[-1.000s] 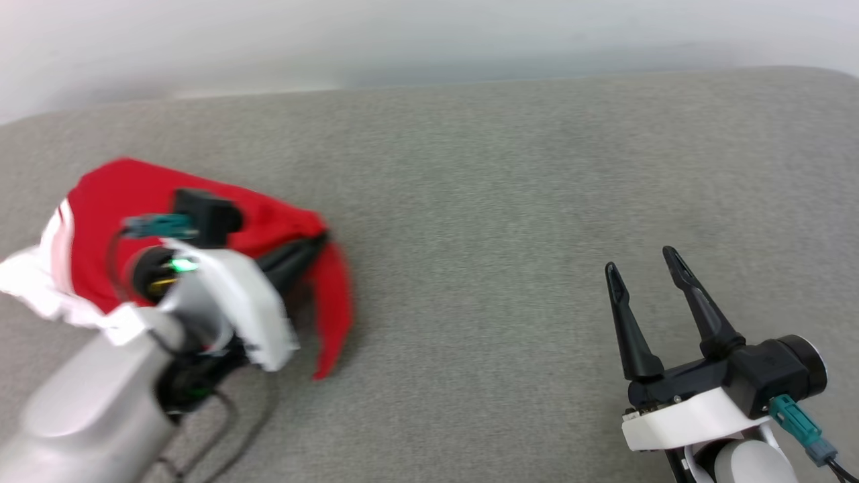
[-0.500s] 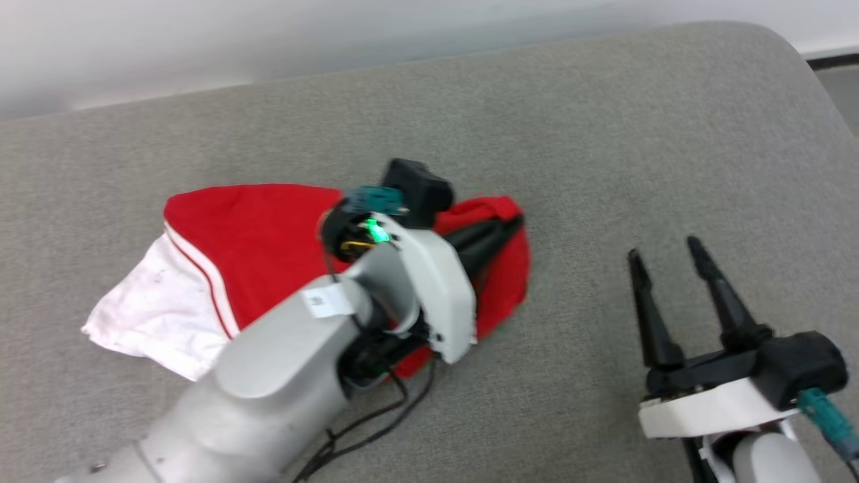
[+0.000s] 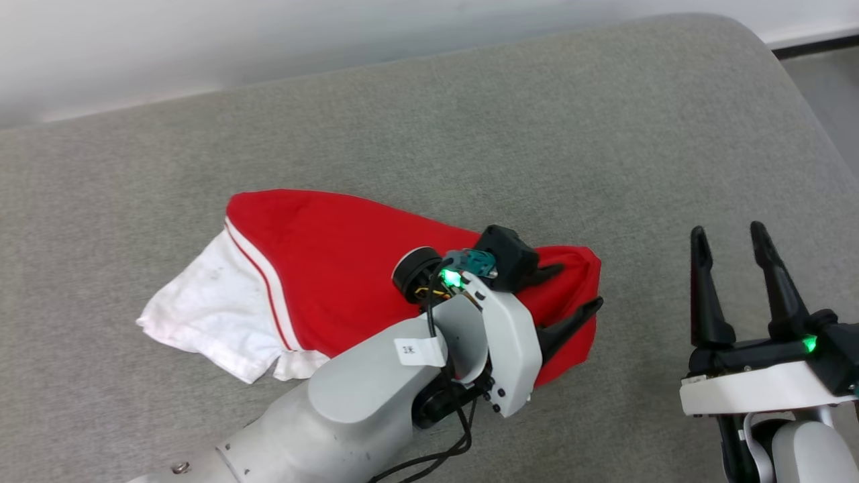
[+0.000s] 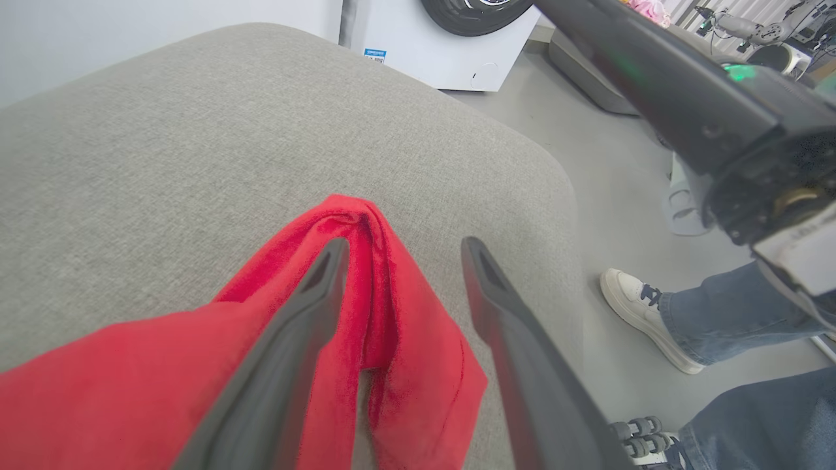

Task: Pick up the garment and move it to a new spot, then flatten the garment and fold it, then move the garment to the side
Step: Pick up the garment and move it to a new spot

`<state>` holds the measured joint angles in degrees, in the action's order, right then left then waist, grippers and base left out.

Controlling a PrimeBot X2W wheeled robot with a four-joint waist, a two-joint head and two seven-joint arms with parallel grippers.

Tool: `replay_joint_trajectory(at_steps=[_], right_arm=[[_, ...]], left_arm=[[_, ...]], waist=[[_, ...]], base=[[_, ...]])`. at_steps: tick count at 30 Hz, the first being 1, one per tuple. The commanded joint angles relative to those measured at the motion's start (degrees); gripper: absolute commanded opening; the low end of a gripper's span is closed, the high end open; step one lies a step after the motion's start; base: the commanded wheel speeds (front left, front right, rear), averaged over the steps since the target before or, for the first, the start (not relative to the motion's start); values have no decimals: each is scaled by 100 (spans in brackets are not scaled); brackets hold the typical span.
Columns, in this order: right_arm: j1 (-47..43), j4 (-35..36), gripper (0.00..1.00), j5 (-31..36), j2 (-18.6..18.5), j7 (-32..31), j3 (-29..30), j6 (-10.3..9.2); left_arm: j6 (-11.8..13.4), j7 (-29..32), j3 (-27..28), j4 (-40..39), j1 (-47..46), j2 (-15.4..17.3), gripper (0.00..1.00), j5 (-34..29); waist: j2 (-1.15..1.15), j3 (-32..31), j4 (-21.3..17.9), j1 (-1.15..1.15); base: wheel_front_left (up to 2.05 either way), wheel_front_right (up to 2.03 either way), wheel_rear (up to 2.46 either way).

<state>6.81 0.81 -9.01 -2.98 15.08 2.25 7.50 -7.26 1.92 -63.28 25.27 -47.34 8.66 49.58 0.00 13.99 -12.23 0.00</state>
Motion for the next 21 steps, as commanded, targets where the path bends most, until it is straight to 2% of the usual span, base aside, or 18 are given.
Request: replay_joint_trajectory(at_steps=[1, 6, 10, 14, 19, 21], right_arm=[[-43, -15, 100, 7, 18, 12, -28, -2], [-137, -57, 100, 108, 16, 12, -25, -2], [-243, -77, 100, 193, 18, 12, -9, -2], [-344, -26, 100, 269, 17, 12, 42, -2], [-424, 21, 100, 333, 17, 13, 94, -2], [-463, 50, 100, 333, 16, 13, 105, -2]], left_arm=[[-7, -92, -7, 39, 21, 35, 100, 1], [-17, -561, 88, 189, 45, 174, 100, 107], [71, -1074, 394, 263, -63, 495, 100, 37], [317, -1554, 809, 185, -84, 969, 100, -105], [744, -1709, 1434, -204, 327, 1731, 100, -416], [959, -1719, 1861, -573, 570, 2015, 100, -607]], waist=[[0, -79, 78, 0], [0, -392, 366, 0], [0, -670, 604, 0], [0, -909, 837, 0], [0, -1120, 1036, 0], [0, -1158, 1085, 0]], base=[[0, 0, 0], [0, 0, 0], [0, 0, 0], [0, 0, 0], [0, 0, 0], [0, 0, 0]])
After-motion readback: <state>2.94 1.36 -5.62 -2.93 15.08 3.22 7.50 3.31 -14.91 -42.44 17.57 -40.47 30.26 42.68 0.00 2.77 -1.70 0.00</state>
